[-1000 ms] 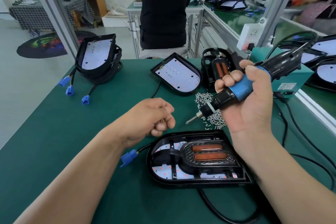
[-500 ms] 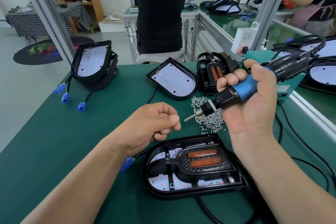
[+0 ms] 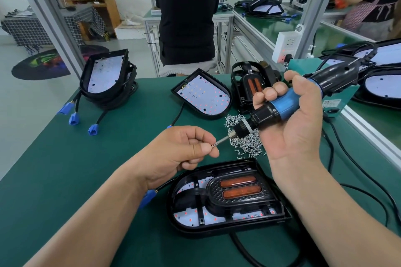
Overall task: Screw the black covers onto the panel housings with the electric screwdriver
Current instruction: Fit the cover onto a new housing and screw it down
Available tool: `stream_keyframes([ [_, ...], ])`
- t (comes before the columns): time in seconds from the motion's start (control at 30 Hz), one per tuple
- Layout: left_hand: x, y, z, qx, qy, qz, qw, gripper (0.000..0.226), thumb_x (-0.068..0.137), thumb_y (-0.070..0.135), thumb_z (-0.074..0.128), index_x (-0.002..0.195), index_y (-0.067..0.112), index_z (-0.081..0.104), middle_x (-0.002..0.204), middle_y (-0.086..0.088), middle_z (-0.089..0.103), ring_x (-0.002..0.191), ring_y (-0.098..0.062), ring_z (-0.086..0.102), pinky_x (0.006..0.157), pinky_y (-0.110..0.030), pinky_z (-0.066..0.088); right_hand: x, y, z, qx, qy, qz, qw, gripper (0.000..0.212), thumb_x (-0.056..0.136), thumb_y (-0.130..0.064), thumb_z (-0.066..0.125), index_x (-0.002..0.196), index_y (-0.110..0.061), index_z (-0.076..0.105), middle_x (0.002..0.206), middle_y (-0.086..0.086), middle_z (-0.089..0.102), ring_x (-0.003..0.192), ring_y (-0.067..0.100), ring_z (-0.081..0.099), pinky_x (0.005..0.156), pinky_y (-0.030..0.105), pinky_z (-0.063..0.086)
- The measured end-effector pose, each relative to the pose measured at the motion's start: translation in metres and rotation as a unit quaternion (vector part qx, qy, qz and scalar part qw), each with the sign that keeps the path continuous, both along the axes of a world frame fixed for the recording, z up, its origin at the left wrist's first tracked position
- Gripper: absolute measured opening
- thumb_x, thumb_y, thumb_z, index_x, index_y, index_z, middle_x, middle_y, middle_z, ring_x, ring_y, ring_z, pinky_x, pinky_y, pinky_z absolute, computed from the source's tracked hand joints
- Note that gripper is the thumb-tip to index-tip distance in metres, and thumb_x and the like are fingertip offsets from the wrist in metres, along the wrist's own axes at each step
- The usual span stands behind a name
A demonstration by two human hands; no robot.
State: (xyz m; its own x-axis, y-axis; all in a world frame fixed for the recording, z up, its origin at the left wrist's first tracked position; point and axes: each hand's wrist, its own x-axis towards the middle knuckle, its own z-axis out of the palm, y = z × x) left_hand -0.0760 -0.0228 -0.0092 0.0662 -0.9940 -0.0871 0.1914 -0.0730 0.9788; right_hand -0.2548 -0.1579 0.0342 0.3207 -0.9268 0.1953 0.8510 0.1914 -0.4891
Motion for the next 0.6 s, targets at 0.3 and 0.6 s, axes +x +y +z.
stream_keyframes([
  [0.3, 0.0002, 0.0019, 0.0011, -0.013, -0.036, -0.015, 0.999, 0.013, 0.091, 0.008, 0.072, 0.097, 0.02, 0.076, 0.092, -0.016, 0.075, 0.058, -0.01, 0.045, 0.053, -0.018, 0.037, 0.0008, 0.0013, 0.0, -0.004, 0.019, 0.009, 1.0, 0.005, 0.102, -0.015, 0.056, 0.107, -0.014, 0.057, 0.077, 0.0, 0.053, 0.065, 0.015, 0.053, 0.074, 0.033, 0.052],
  [0.6, -0.0025, 0.0041, 0.0034, -0.026, -0.2, 0.019, 0.979, 0.014, 0.085, 0.028, 0.077, 0.097, 0.034, 0.074, 0.095, -0.007, 0.081, 0.085, -0.014, 0.074, 0.08, -0.02, 0.054, 0.0041, 0.0052, -0.0025, -0.024, 0.099, -0.028, 0.994, 0.02, 0.104, -0.028, 0.065, 0.11, -0.014, 0.051, 0.079, 0.0, 0.054, 0.067, 0.015, 0.055, 0.076, 0.033, 0.054],
])
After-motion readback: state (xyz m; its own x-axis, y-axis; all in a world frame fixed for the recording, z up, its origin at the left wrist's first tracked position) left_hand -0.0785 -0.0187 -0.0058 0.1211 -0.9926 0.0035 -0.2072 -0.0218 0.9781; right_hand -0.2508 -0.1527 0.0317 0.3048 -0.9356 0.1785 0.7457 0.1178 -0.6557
